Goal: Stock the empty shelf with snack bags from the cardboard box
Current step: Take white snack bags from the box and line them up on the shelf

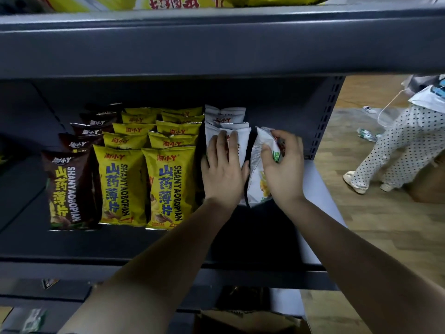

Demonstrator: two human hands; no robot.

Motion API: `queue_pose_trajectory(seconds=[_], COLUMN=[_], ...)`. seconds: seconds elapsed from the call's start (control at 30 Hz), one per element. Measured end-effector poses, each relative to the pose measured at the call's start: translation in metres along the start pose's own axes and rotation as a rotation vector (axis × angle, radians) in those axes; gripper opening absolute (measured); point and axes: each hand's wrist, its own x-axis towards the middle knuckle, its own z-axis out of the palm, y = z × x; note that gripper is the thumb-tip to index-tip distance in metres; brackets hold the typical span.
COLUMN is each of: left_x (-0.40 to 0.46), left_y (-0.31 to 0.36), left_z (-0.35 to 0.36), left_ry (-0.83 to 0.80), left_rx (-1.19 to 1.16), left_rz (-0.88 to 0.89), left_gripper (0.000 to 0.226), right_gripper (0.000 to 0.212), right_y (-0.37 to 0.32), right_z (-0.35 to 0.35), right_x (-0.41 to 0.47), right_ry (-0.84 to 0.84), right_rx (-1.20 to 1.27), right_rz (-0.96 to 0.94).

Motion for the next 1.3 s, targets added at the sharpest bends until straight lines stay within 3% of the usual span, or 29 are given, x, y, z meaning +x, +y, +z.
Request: queue_pose_trajectory(seconds=[0.43,0.6,0.73,0.93,1.13,1.2,1.3], left_x=[-0.019,-0.034,-0.037,-0.024,-0.017,-0.014,-0.008], left_y=[-0.005,-0.014,-0.025,-0.025,-0.023,-0.023,-0.020], left_z=[-0.018,-0.040,-0.054,-0.067,-0.064,-0.062,-0.065], left_ry=[-0.076,-0.072,-0.079,-0.088,-0.177,-0.213,-0.214], left_rx=[-0.124,-0.426,-0.699,-0.935,-0.954,-0.952,-0.925], left_rz=[-0.068,-0.100,-0.214,-0.305,-0.340,-0.343,-0.358], left_gripper=[0.063,0.063,0.050,0.042,0.030,0.028,0.050], right_gripper=[0.031,0.033,0.040,0.045,0.041,0.046,0.061], right_y=[-0.005,-0.019,-0.032,-0.042,-0.034,-0.033,-0.022], right_z=[-0.008,-0.004,0.012,0.040,0.076,0.081,0.078], right_x=[-0.021,-0.036,-0.043,-0.053,-0.062,-0.066,-0.069], right_ry=[0.001,-0.035,-0.041,-0.030,0.084,0.049,-0.107], right_rx=[0.015,0.010,-0.033,-0.150,-0.460,-0.517,-0.494], right_rz=[-0.025,-0.069,-0.127,-0.113,-0.052,-0.050,-0.122])
